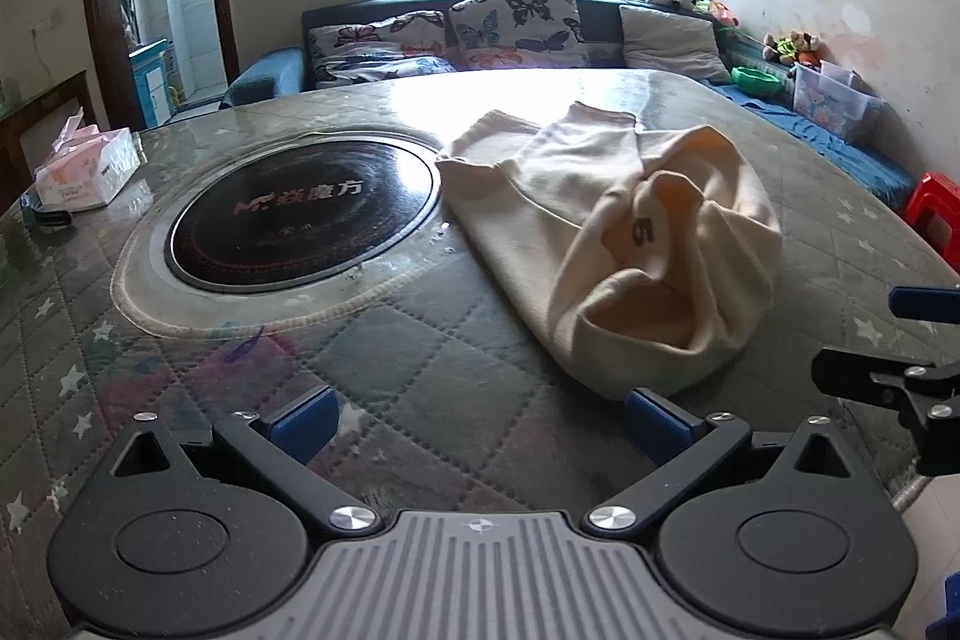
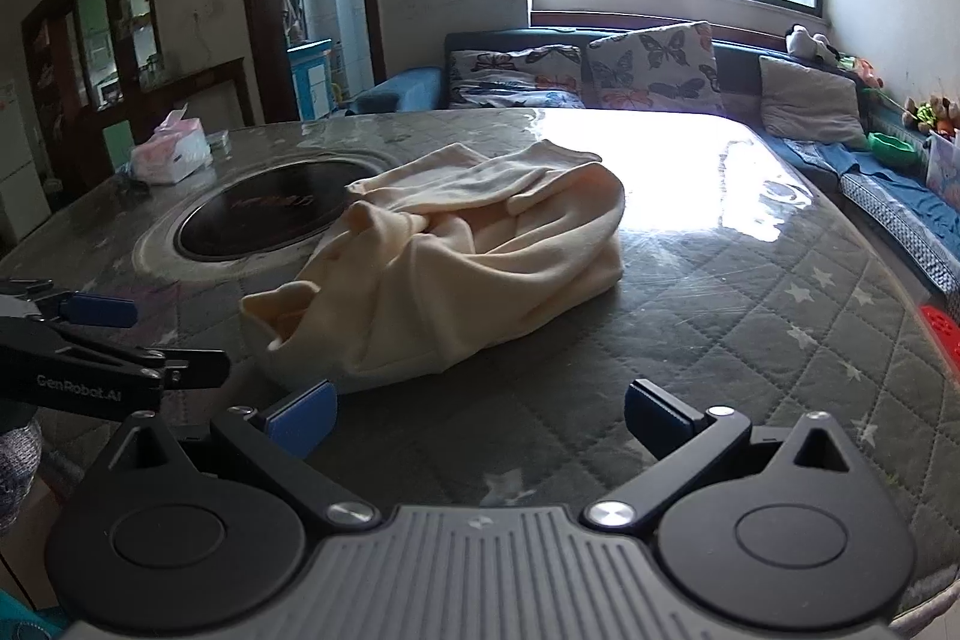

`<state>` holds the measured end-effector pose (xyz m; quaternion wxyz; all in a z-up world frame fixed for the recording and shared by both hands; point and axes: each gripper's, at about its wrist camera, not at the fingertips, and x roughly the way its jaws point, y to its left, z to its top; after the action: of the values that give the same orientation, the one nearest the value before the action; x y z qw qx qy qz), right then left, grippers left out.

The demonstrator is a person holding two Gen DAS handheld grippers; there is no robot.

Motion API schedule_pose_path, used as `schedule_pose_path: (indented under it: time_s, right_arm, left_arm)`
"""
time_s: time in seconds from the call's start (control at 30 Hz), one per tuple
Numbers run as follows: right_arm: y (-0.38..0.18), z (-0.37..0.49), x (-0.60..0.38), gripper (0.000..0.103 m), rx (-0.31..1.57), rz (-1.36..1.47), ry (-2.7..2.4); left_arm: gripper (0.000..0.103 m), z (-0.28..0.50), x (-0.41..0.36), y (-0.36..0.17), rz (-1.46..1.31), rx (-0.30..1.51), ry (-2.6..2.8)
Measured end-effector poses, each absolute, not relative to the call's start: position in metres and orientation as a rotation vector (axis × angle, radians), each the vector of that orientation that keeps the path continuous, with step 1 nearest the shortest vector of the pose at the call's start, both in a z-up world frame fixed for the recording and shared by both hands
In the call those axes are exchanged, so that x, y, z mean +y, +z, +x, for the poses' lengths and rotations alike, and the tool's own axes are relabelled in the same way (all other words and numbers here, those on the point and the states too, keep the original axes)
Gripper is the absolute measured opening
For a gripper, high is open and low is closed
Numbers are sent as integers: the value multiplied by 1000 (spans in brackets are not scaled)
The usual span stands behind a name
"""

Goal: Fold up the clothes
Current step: 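Approach the crumpled cream sweatshirt with both open grippers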

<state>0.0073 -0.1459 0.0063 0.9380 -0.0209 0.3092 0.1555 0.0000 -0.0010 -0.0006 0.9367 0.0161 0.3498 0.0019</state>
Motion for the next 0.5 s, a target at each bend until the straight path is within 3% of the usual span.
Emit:
schedule_pose_path:
  time_s: [0.5]
  right_arm:
    - [6,3,-141,103,666,-31,329]
  left_arm:
    - [103,-2,-13,-7,38,740,-7]
